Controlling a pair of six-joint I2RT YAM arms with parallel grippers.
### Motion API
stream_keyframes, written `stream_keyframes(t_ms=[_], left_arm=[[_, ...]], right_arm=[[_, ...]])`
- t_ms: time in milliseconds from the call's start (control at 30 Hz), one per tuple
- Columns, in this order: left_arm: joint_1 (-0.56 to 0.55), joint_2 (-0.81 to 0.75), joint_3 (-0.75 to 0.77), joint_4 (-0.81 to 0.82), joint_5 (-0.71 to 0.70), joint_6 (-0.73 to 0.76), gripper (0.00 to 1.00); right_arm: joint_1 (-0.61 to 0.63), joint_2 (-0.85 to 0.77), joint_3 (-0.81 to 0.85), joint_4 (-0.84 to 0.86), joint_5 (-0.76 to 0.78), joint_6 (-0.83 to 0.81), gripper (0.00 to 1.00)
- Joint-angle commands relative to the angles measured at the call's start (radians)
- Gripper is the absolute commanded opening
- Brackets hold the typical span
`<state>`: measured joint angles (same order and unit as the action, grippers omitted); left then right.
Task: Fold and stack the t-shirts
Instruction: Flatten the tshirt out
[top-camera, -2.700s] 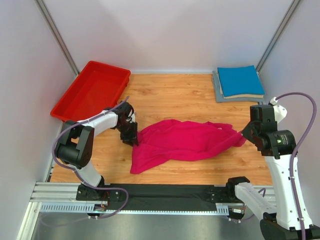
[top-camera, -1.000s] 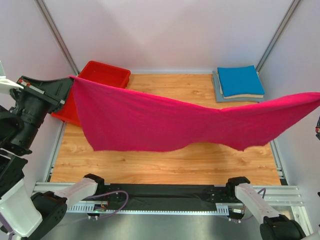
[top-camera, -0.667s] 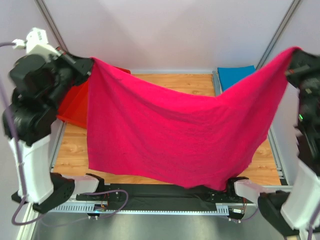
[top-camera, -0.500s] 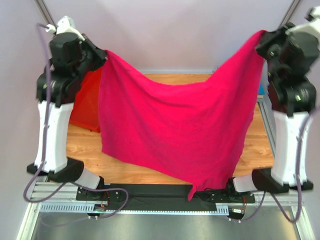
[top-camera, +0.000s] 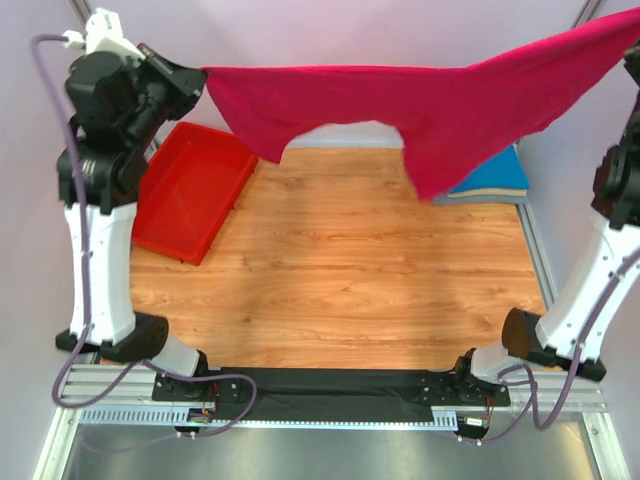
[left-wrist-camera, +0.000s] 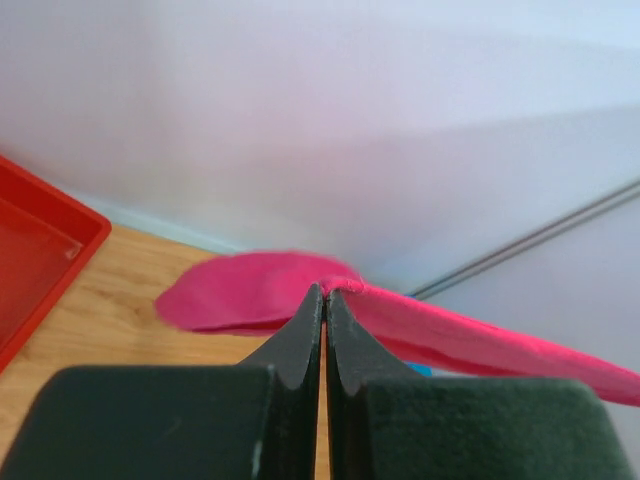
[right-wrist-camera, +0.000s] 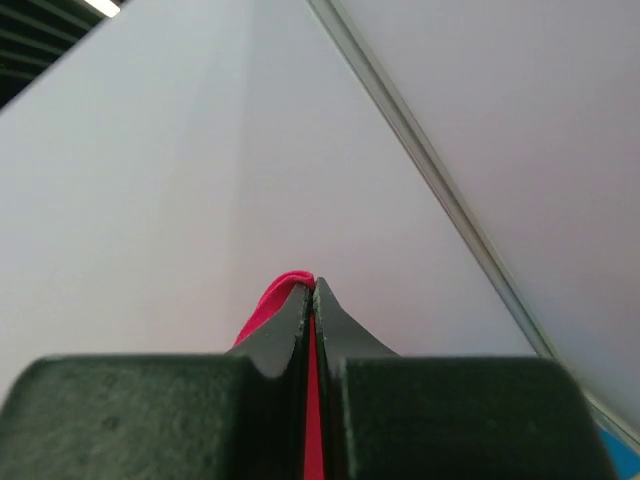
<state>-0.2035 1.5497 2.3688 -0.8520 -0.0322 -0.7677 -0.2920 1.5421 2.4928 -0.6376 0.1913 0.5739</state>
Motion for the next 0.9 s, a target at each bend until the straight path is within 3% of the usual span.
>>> stream_keyframes(t_ms=[0,167,233,400,433,533,567,667,867], left_arm=[[0.009,-0.181,-0.084,0.064,-0.018,0.036,0.00],[0.009,-0.344,-0.351,0.042,-0.031,0.096,0.00],[0.009,-0.439,-0.465,0.044,-0.031,0.108,0.00],[0.009,-0.687,-0.955,0.085,0.006,0.113,0.00],[0.009,-0.721,-1.120,0.088,0.005,0.096,0.00],[0.009,-0.856,-1.378,0.071,0.012,0.042,0.00],[0.009,-0.911,-1.425,0.065,0.017,0.013,0.00],[0.009,-0.974,-1.560,0.038,0.023,-0.010,0.00],[0.009,-0.941,-1.648,-0.001,0.009,-0.056,0.00]], right_arm=[[-0.038,-0.127,-0.023,0.070,-0.124,0.109,0.00],[-0.036,-0.314,-0.225,-0.045,-0.141,0.069,0.00],[-0.023,-0.464,-0.459,-0.071,-0.153,0.064,0.00],[-0.001,-0.746,-1.031,-0.151,-0.109,0.060,0.00],[0.001,-0.805,-1.089,-0.212,-0.086,0.069,0.00],[-0.001,-0.937,-1.245,-0.342,0.132,0.141,0.00],[-0.002,-0.968,-1.273,-0.367,0.233,0.161,0.00],[-0.002,-1.057,-1.368,-0.436,0.339,0.214,0.00],[-0.003,-1.060,-1.525,-0.462,0.272,0.242,0.00]])
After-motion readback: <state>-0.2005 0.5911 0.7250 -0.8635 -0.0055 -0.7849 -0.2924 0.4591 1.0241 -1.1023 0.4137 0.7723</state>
